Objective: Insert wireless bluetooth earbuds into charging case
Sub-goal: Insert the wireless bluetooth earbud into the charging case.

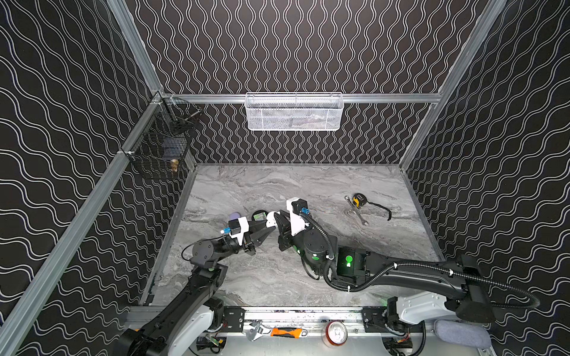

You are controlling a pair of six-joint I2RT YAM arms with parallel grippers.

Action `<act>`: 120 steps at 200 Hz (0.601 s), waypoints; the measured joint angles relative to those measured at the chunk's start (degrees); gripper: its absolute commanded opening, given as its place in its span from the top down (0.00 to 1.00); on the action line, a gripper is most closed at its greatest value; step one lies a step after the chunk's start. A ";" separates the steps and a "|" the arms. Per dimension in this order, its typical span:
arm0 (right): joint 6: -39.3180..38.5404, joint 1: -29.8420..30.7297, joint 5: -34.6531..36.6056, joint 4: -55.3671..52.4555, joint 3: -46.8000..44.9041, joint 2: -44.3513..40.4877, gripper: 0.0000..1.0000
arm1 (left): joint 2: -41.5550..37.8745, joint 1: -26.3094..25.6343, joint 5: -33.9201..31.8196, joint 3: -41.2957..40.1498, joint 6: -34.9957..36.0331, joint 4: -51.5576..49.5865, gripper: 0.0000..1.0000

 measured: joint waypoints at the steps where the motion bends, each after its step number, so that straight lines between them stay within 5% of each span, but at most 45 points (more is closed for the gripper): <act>1: 0.00 0.00 0.00 0.00 0.00 0.00 0.86 | -0.02 0.00 0.00 0.00 0.00 -0.04 1.00; 120: 1.38 0.04 0.81 -0.96 -1.16 -1.03 0.87 | -1.33 0.00 -0.11 0.00 0.22 -1.68 1.00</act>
